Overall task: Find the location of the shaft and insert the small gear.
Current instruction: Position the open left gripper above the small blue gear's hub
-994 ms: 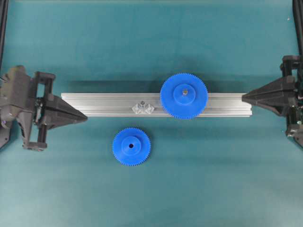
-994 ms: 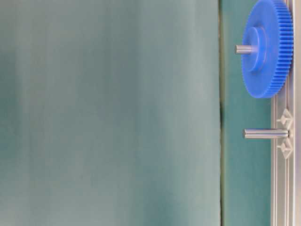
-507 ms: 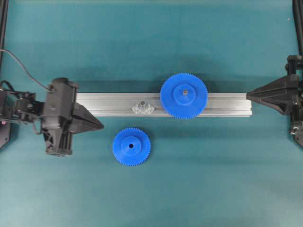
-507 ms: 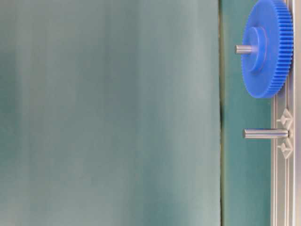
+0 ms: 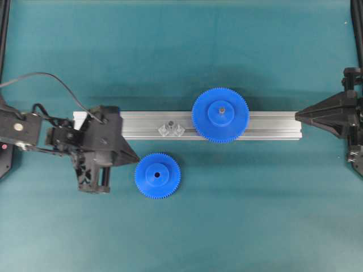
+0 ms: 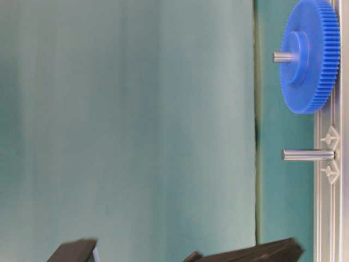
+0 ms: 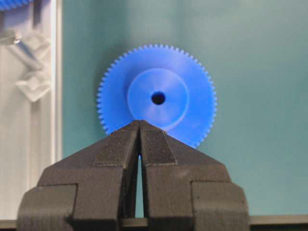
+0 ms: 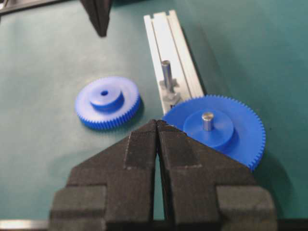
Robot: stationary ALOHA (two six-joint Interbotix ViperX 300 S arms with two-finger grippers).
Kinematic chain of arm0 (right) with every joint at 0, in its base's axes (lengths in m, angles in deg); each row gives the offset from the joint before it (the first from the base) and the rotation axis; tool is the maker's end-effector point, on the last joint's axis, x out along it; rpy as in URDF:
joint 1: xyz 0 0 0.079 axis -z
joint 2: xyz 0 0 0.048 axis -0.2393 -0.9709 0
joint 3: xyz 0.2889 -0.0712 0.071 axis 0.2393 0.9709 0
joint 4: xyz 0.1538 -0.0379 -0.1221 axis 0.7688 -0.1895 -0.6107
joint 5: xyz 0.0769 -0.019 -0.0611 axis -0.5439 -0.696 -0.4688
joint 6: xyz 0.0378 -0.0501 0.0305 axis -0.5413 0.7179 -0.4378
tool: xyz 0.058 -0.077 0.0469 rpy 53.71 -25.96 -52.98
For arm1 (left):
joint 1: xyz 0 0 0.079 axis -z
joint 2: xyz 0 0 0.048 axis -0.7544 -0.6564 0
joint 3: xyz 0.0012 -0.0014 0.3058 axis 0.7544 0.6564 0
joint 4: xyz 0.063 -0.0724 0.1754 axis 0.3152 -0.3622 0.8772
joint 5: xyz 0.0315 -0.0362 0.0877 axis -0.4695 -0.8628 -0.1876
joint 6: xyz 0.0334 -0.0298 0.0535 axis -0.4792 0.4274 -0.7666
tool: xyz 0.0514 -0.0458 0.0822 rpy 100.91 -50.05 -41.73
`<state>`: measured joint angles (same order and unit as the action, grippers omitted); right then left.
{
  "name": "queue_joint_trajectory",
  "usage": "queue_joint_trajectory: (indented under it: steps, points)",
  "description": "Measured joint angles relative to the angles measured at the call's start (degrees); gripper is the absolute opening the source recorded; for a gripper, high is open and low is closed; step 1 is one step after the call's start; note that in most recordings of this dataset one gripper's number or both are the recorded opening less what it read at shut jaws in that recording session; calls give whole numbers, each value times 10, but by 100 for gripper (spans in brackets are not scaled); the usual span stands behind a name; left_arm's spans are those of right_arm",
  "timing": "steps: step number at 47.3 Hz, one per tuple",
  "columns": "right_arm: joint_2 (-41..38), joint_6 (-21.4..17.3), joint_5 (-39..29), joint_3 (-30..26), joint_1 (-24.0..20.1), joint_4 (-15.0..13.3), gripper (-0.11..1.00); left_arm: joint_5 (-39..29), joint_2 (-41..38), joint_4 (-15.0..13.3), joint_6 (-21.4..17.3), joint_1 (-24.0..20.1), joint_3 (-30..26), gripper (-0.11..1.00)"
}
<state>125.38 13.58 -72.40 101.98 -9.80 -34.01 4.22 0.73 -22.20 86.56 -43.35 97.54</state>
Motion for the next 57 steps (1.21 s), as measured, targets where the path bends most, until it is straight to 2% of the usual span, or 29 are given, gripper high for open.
queue_joint_trajectory:
  steps: [12, 22, 38, 57]
  points:
    - [0, 0, 0, 0, 0, 0, 1, -28, -59, 0, 0, 9, -47, 0]
    - [0, -5, 1, 0, 0, 0, 1, -90, -86, 0, 0, 10, -86, 0]
    - [0, -7, 0, 2, 0, 0, 1, -139, -119, 0, 3, 10, -134, 0]
    - [-1, -6, 0, 2, 0, -1, 1, -236, -176, 0, 7, 10, -207, 0]
